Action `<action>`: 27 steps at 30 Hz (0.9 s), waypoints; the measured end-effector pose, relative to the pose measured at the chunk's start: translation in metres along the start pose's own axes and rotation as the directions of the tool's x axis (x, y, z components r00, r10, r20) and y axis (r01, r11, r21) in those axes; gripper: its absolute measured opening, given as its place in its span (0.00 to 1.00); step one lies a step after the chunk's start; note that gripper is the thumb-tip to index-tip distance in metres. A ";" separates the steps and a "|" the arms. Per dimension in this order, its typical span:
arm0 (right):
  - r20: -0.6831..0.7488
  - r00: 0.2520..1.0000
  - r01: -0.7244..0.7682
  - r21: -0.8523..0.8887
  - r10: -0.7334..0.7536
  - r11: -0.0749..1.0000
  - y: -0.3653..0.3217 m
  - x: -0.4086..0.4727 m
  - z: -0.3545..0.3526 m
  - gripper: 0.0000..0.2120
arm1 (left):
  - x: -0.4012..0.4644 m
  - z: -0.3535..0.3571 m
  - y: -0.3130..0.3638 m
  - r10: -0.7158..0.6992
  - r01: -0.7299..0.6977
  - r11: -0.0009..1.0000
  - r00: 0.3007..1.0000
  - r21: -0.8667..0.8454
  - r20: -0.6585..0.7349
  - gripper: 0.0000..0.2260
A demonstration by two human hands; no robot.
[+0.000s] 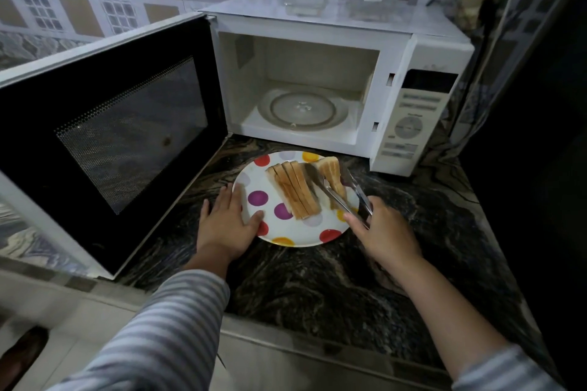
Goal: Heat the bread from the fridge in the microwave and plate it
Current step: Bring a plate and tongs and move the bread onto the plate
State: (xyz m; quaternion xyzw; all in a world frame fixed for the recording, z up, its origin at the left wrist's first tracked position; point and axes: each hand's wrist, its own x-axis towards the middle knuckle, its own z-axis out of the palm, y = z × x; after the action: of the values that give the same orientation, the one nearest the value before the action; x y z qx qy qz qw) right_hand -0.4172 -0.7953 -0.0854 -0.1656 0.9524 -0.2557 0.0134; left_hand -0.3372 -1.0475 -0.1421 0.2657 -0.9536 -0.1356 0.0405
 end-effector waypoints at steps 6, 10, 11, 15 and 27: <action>-0.094 0.991 0.099 0.013 -0.098 0.995 -0.013 0.000 -0.033 0.19 | -0.002 -0.002 0.000 0.007 -0.007 1.000 1.000 0.000 -0.002 0.35; -0.145 0.974 0.176 0.000 -0.174 0.984 -0.031 0.000 -0.049 0.14 | -0.004 -0.003 0.000 0.018 -0.018 1.000 1.000 -0.012 0.010 0.37; -0.140 0.970 0.197 -0.010 -0.197 0.980 -0.034 0.000 -0.052 0.14 | -0.005 -0.004 0.001 0.018 -0.018 1.000 1.000 -0.024 0.014 0.38; -0.071 0.960 0.269 -0.019 -0.269 0.963 -0.043 0.001 -0.059 0.11 | -0.013 -0.011 0.003 0.031 -0.036 0.996 0.997 -0.076 -0.077 0.43; 0.397 0.820 0.508 -0.177 -0.411 0.843 -0.086 0.006 -0.066 0.08 | -0.030 -0.081 0.033 0.583 -0.578 0.812 0.802 0.080 -0.132 0.23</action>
State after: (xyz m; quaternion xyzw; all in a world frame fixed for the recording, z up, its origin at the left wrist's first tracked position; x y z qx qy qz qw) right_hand -0.4041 -0.8354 0.0143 -0.4346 0.8918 -0.0837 0.0938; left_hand -0.3163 -1.0240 -0.0547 -0.0286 -0.9856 -0.0793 0.1469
